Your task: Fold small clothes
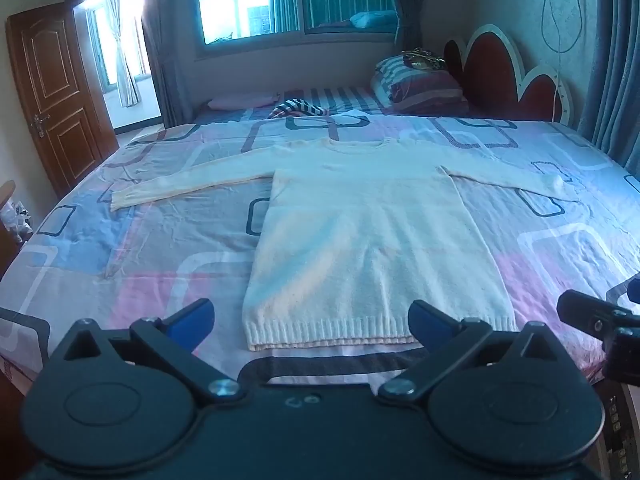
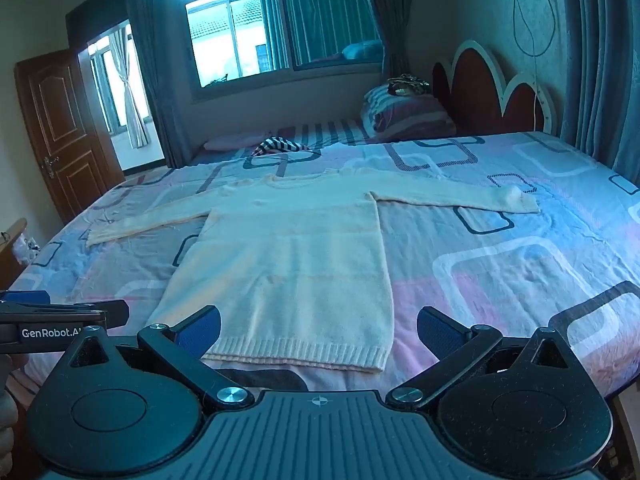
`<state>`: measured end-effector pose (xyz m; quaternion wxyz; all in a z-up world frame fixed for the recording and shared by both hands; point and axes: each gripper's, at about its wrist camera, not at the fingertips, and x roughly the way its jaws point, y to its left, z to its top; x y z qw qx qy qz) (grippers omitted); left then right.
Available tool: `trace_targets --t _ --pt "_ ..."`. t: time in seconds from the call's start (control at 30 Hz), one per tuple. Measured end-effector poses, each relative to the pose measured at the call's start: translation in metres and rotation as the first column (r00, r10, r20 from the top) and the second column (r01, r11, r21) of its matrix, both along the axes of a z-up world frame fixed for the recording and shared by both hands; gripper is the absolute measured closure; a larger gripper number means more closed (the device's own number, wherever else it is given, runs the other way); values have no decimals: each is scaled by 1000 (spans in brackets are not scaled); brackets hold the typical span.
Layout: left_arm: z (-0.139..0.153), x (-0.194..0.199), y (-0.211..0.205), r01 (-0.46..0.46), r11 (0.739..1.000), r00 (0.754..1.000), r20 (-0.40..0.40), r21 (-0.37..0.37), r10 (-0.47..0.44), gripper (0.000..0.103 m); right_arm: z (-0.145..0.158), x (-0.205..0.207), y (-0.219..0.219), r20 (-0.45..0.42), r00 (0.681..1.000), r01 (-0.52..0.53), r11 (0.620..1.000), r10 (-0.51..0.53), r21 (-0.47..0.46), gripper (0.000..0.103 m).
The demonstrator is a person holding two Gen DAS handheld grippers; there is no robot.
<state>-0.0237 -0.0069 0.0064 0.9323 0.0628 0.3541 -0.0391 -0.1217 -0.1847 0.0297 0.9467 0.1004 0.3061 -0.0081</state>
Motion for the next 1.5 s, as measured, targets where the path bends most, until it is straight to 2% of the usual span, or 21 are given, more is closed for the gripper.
trace_targets --t 0.27,0.7,1.5 --pt "2 -1 -3 -2 1000 1000 -1 8 2 1 -10 17 -20 -6 1000 -5 1000 5 11 0" --pt "1 1 0 -4 1000 1000 -12 -14 4 1 -7 17 -18 -10 1000 -9 1000 8 -8 0" --pt "-2 1 1 2 1000 1000 -12 -11 -2 1 -14 17 -19 -5 1000 -10 1000 10 -5 0"
